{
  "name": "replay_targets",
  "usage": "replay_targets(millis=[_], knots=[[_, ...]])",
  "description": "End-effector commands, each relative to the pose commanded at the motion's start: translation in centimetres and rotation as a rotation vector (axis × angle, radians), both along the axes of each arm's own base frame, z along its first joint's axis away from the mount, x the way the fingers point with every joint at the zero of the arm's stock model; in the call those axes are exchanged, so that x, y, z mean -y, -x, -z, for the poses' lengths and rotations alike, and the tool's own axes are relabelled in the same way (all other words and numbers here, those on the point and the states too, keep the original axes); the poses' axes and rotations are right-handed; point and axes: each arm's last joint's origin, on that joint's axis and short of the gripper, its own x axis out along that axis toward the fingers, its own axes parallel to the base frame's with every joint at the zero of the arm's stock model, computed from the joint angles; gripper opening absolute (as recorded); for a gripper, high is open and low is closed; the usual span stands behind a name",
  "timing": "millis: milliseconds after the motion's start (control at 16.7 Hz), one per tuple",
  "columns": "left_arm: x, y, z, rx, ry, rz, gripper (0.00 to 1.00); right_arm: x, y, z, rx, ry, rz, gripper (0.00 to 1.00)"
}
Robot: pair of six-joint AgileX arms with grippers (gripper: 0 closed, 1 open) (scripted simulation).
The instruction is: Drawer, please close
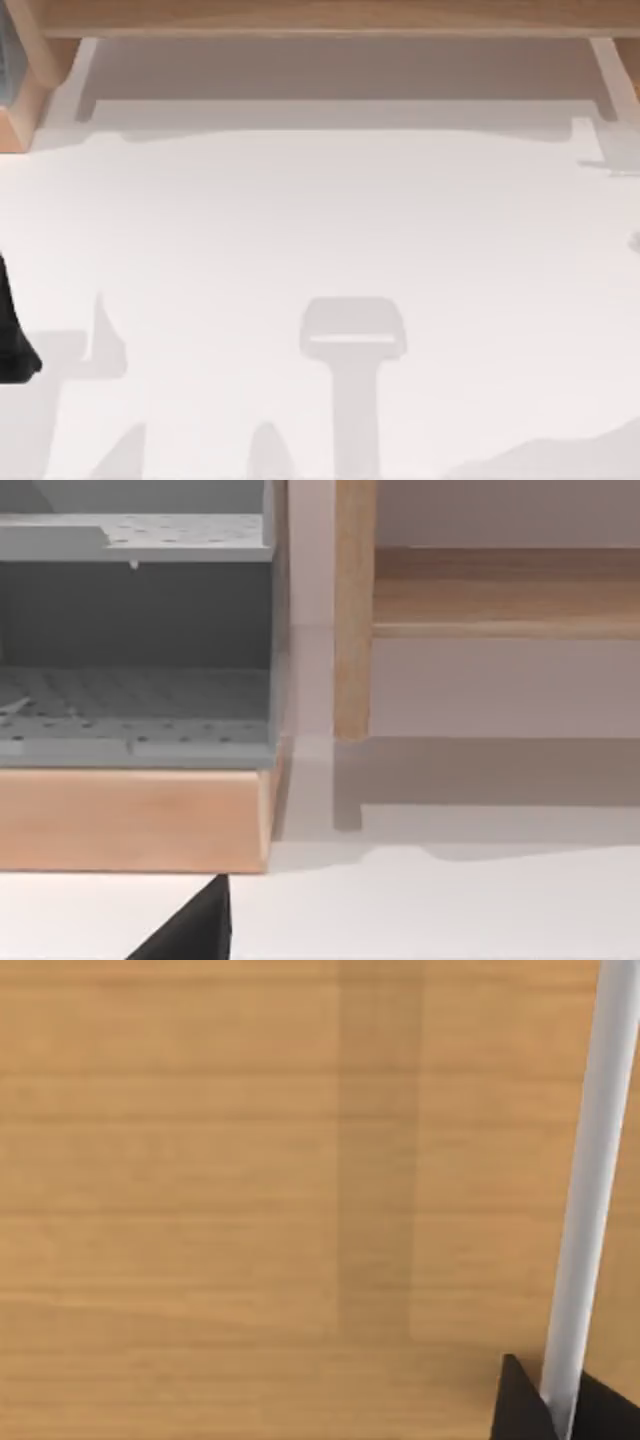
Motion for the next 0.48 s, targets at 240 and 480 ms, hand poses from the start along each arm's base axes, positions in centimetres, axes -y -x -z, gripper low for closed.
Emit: replay_targets(millis=[240,480], knots=[[0.00,0.00,0.00,0.000,0.000,0.000,1.00,-0.13,-1.21,0.01,-0.003,-0.002,0.000,0.00],[0.00,0.00,0.00,0.000,0.000,0.000,1.00,0.13,-1.36,-0.04,-0.002,-0.003,0.007,0.00]])
